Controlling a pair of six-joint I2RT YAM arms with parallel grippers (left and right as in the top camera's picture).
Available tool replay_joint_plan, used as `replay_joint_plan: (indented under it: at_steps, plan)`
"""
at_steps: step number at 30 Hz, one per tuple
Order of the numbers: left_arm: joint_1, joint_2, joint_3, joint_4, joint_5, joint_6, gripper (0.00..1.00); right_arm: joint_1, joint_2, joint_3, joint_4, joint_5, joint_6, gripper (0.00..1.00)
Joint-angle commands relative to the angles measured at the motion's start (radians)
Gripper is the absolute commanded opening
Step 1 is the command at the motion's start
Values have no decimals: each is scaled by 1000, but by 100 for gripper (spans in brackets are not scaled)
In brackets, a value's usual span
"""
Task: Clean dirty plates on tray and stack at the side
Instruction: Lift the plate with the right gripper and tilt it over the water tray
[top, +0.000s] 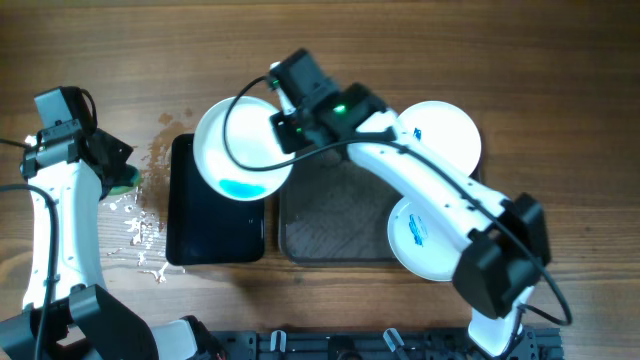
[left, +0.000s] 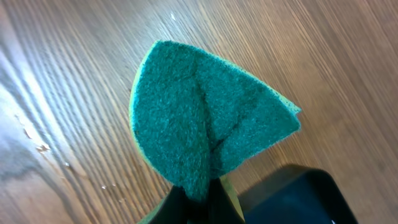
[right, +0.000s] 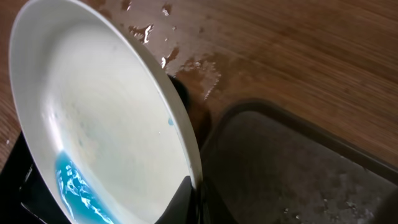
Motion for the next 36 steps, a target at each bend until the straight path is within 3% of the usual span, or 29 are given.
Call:
replay_joint_plan:
  at_steps: [1, 6, 15, 24, 28, 36]
  plan:
    - [11, 2, 18, 6, -127, 11, 4, 58, 26, 59, 7, 126, -12, 5]
    - [85, 2, 18, 5, -129, 11, 4, 134, 26, 65, 14, 327, -29, 5]
    - [238, 2, 18, -13, 2, 11, 4, 313, 26, 72, 62, 703, -217, 5]
    - [248, 2, 18, -13, 2, 11, 4, 485, 26, 72, 283, 1097, -509, 5]
    - [248, 2, 18, -12, 2, 10, 4, 525, 26, 72, 382, 1172, -625, 5]
    - [248, 2, 18, -10, 2, 11, 4, 546, 26, 72, 390, 1192, -676, 5]
